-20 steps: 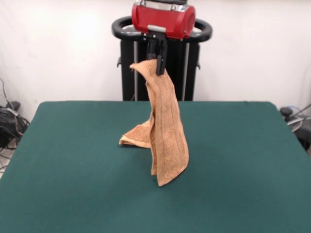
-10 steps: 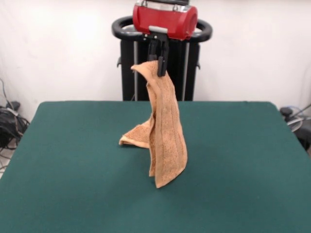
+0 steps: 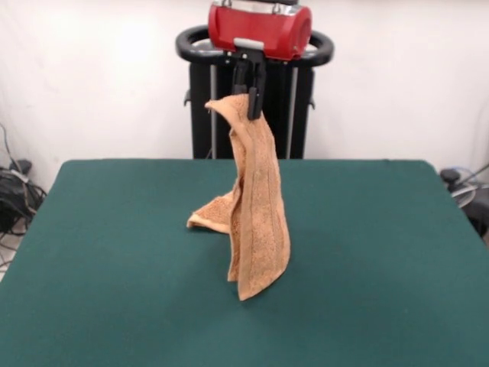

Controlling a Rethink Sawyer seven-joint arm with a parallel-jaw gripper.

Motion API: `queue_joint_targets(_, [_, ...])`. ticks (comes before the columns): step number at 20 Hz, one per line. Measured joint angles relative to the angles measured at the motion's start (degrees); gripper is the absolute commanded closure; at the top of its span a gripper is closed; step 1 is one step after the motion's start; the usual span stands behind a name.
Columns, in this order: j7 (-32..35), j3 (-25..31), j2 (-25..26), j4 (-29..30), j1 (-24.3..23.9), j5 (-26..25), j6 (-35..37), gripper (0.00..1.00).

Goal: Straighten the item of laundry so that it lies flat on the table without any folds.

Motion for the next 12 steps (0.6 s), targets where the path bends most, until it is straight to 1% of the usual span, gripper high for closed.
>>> queue_joint_targets(6, [0.00,-0.21,0.00,-0.04,1.88,0.00,-0.01,1.00])
queue_joint_targets(7, [0.00,-0.53,0.01,-0.03,3.60,0.01,0.00,1.00])
queue_joint_targets(10, [0.00,-0.97,0.01,-0.03,5.49,0.08,0.00,1.00])
queue_joint_targets(12, [0.00,-1.82,0.07,-0.04,7.93,0.31,0.00,1.00])
